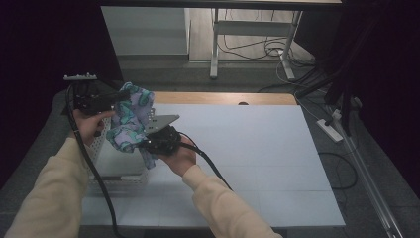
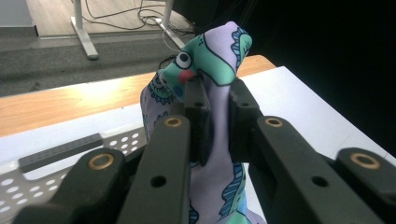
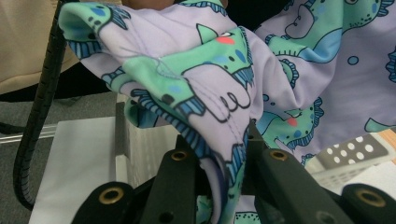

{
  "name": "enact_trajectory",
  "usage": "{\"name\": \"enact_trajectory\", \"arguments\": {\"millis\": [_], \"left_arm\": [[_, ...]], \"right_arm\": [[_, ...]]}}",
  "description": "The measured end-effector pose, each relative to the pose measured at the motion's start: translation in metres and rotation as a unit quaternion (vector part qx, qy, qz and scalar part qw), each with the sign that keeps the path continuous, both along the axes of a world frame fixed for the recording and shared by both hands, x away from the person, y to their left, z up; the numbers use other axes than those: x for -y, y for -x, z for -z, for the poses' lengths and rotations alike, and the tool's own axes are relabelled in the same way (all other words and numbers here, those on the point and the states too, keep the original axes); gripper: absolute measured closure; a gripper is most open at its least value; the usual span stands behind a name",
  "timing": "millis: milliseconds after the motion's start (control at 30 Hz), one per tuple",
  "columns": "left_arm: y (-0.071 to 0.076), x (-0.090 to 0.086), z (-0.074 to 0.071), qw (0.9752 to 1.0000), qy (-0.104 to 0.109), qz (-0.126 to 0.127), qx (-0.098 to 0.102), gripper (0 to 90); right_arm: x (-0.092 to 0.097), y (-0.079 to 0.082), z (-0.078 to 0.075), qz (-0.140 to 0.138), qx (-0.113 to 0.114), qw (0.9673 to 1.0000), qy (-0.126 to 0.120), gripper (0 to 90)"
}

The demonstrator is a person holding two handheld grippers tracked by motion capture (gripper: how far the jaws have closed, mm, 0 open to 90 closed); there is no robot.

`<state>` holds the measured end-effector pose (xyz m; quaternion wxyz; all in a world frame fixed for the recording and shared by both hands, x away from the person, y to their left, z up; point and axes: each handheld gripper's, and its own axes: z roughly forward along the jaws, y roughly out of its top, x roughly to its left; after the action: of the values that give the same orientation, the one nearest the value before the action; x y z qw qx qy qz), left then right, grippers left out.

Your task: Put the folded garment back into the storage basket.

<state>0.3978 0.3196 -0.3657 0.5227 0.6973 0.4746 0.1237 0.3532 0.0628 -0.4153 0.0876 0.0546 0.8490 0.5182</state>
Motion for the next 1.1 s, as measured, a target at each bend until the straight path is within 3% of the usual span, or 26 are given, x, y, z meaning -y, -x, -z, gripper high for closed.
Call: {"name": "enact_trajectory", "arguments": {"millis": [500, 1100], "left_arm": [[0.005, -0.028, 0.008, 0.9998, 0.004, -0.019, -0.005, 80.7], [0.000, -0.041, 0.031, 0.9992, 0.005, -0.028, -0.028, 80.7]], "right_arm": [[-0.032, -0.002, 0.007, -0.013, -0.007, 0.9999, 0.000, 80.5], [-0.055, -0.008, 0.032, -0.019, -0.028, 0.9994, 0.009, 80.5]]}}
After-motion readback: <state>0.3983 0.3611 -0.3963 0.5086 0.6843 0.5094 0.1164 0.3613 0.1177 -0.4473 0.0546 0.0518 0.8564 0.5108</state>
